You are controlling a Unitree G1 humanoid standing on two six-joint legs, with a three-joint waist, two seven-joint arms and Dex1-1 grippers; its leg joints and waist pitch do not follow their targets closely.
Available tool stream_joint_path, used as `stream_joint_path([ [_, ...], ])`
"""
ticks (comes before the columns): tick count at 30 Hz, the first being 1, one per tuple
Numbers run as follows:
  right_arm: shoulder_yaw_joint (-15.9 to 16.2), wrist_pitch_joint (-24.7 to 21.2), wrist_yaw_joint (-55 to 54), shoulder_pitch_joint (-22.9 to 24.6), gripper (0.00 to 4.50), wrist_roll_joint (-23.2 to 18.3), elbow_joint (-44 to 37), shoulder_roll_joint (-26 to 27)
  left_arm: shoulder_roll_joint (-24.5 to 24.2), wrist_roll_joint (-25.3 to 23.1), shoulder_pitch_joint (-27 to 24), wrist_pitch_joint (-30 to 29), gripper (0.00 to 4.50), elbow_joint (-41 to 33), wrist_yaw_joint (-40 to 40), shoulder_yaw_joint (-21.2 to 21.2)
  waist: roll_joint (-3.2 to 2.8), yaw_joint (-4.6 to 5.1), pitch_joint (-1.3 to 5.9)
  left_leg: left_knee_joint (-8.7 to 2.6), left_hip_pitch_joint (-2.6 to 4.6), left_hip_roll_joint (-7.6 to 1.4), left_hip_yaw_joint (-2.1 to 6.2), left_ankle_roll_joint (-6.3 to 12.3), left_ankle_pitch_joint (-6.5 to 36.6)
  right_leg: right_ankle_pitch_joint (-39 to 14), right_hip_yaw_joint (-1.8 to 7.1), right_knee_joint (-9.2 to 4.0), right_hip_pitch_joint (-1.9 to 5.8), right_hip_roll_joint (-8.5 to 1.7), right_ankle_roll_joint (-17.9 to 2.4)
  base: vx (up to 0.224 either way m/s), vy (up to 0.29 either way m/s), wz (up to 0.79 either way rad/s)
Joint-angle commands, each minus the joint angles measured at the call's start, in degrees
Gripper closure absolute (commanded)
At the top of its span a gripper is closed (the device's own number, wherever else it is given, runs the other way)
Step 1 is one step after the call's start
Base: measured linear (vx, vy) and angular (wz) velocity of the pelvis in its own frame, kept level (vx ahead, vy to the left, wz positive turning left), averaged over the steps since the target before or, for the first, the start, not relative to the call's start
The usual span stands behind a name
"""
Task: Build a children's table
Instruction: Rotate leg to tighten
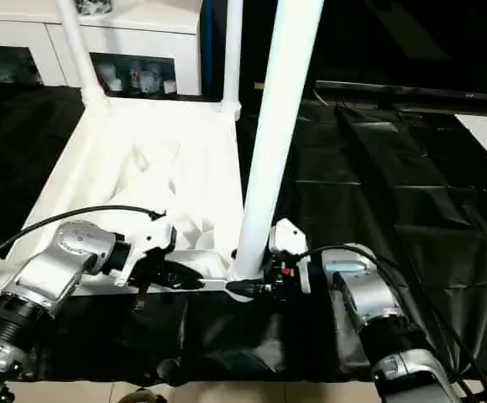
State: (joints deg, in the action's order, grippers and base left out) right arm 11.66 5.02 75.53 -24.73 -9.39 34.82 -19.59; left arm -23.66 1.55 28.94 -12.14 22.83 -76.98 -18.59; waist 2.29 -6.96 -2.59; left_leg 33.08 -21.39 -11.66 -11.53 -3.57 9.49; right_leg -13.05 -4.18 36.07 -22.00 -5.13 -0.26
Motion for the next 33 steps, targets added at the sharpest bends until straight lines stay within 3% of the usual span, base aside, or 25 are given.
stream_joint_path([
  [1, 0.70, 0.50, -2.50, 1.09, 1.79, 0.97, 1.05, 1.93, 2.43, 0.17, 0.85, 0.99, 4.50, 1.17, 5.75, 1.29, 0.31, 0.05, 3.05, -3.57, 0.94, -2.26, 0.97, 3.39, 10.54, -6.63, 2.88, -4.37, 2.04, -3.66, -12.73, 0.000, 0.000, 0.00],
  [2, -0.36, 0.59, -6.10, 1.03, 1.80, 1.13, 1.81, 3.19, 3.43, -0.47, 0.98, 0.42, 4.50, 1.30, 9.29, 2.14, 0.36, 0.18, 2.98, -3.63, 0.92, -2.31, 0.94, 3.20, 10.88, -7.00, 2.94, -4.47, 1.92, -3.69, -12.65, 0.000, 0.000, 0.00],
  [3, -1.79, 0.09, -12.67, 0.65, 1.80, 1.86, 3.29, 5.04, 4.86, -1.26, 1.09, -0.33, 4.50, 1.26, 13.95, 3.28, 0.25, 0.53, 2.64, -4.06, 1.05, -2.34, 1.08, 1.60, 13.24, -10.33, 3.00, -4.93, 1.79, -3.79, -12.25, 0.000, 0.000, 0.00],
  [4, -1.79, 0.09, -12.67, 0.65, 1.80, 1.86, 3.29, 5.04, 4.86, -1.26, 1.09, -0.33, 4.50, 1.26, 13.95, 3.28, 0.25, 0.53, 2.64, -4.06, 1.05, -2.34, 1.08, 1.60, 13.24, -10.33, 3.00, -4.93, 1.79, -3.79, -12.25, 0.000, 0.000, 0.00],
  [5, -2.58, -0.22, -17.23, 0.25, 1.80, 2.57, 4.46, 6.18, 5.85, -1.68, 1.10, -1.02, 4.50, 1.02, 16.73, 3.95, 0.49, 0.68, 2.83, -4.07, 1.20, -2.16, 1.30, 0.48, 14.96, -15.40, 2.92, -5.39, 2.00, -4.05, -10.71, 0.000, 0.000, 0.00],
  [7, -4.45, -1.80, -23.44, -0.26, 1.80, 1.92, 5.19, 8.76, 7.39, -2.35, 0.84, -2.33, 4.50, -0.04, 20.26, 4.43, 0.11, 0.85, 2.69, -4.27, 1.21, -2.24, 1.46, 0.06, 15.70, -17.00, 2.99, -5.60, 1.78, -3.97, -9.90, 0.000, 0.000, 0.00],
  [9, -6.83, -4.21, -30.28, -1.07, 1.80, 0.49, 5.68, 12.29, 9.41, -3.02, 0.43, -4.48, 4.50, -1.63, 24.20, 4.87, 0.26, 1.32, 2.78, -4.49, 1.07, -2.32, 1.57, -0.64, 15.47, -15.99, 3.04, -5.38, 1.74, -3.90, -9.74, 0.000, 0.000, 0.00],
  [10, -7.57, -4.91, -32.48, -1.35, 1.80, -0.01, 5.75, 13.59, 10.20, -3.20, 0.25, -5.37, 4.50, -2.32, 25.45, 4.97, 0.68, 1.83, 2.78, -4.58, 0.75, -2.25, 1.61, -0.77, 14.75, -15.42, 2.98, -5.13, 1.94, -3.79, -9.76, 0.000, 0.000, 0.00],
  [14, -5.68, -1.54, -39.19, -1.69, 1.80, 4.63, 7.63, 16.59, 14.82, -4.35, -0.68, -8.50, 4.50, -5.02, 32.68, 5.52, 0.72, 1.99, 2.92, -4.02, 0.83, -2.07, 1.25, 0.43, 12.49, -11.84, 3.10, -5.20, 1.77, -3.74, -10.25, 0.000, 0.000, 0.00],
  [15, -5.68, -1.54, -39.19, -1.69, 1.80, 4.63, 7.63, 16.59, 14.82, -4.35, -0.68, -8.50, 4.50, -5.02, 32.68, 5.52, 0.73, 2.01, 3.00, -3.95, 0.78, -2.08, 1.22, 0.69, 11.82, -10.64, 3.10, -5.02, 1.83, -3.69, -10.40, 0.000, 0.000, 0.00],
  [16, -5.24, -0.44, -39.76, -1.56, 1.46, 5.37, 7.61, 17.03, 15.49, -4.20, -1.30, -8.80, 4.50, -5.96, 32.39, 4.64, 0.84, 1.93, 3.04, -3.88, 0.66, -2.06, 1.20, 1.34, 10.75, -8.64, 3.08, -4.81, 1.93, -3.63, -10.67, 0.000, 0.000, 0.00],
  [17, -4.97, -0.02, -40.43, -1.55, 1.46, 5.88, 7.47, 16.91, 15.58, -4.16, -1.58, -8.85, 4.50, -6.31, 32.29, 4.27, 0.77, 1.93, 3.14, -3.72, 0.64, -2.00, 1.11, 1.96, 9.62, -6.09, 3.08, -4.58, 2.00, -3.48, -11.09, 0.000, 0.000, 0.00],
  [18, -5.24, -0.17, -40.12, -1.50, 1.11, 5.53, 7.22, 16.71, 15.35, -4.05, -1.81, -8.71, 4.50, -6.50, 31.56, 3.77, 0.46, 1.88, 3.22, -3.65, 0.71, -1.96, 1.09, 2.22, 8.91, -4.62, 3.09, -4.43, 2.01, -3.41, -11.36, 0.000, 0.000, 0.00],
  [20, -5.99, -0.76, -39.71, -1.35, 1.05, 5.17, 6.48, 16.38, 15.01, -3.99, -2.04, -8.62, 4.50, -6.89, 30.78, 3.36, 0.39, 1.91, 3.23, -3.56, 0.67, -1.88, 1.01, 2.94, 8.03, -1.91, 3.06, -4.23, 2.12, -3.24, -11.93, 0.000, 0.000, 0.00],
  [23, -6.28, -0.62, -38.03, -1.31, 0.90, 4.86, 5.52, 14.59, 13.94, -3.44, -2.15, -8.27, 4.50, -7.38, 28.00, 2.69, 0.24, 1.96, 3.07, -3.72, 0.81, -1.94, 1.03, 2.68, 10.21, -4.21, 3.04, -4.63, 2.13, -3.29, -11.94, 0.000, 0.000, 0.00],
  [24, -6.20, -0.37, -37.46, -1.42, 0.65, 4.77, 5.52, 13.99, 13.49, -3.33, -2.19, -8.10, 4.50, -7.69, 26.96, 2.35, 0.25, 1.97, 3.05, -3.73, 0.82, -1.97, 1.05, 2.51, 10.49, -4.52, 3.07, -4.63, 2.13, -3.28, -11.94, 0.000, 0.000, 0.00],
  [33, -2.01, -0.01, -14.98, 0.30, 0.65, 2.82, 2.46, 5.00, 5.45, -1.97, -1.37, -3.88, 4.50, -6.96, 11.38, -1.17, 0.25, 1.37, 3.02, -3.62, 1.00, -2.17, 0.99, 3.43, 10.61, -3.16, 3.10, -4.42, 2.11, -3.27, -12.95, 0.000, 0.000, 0.00],
])
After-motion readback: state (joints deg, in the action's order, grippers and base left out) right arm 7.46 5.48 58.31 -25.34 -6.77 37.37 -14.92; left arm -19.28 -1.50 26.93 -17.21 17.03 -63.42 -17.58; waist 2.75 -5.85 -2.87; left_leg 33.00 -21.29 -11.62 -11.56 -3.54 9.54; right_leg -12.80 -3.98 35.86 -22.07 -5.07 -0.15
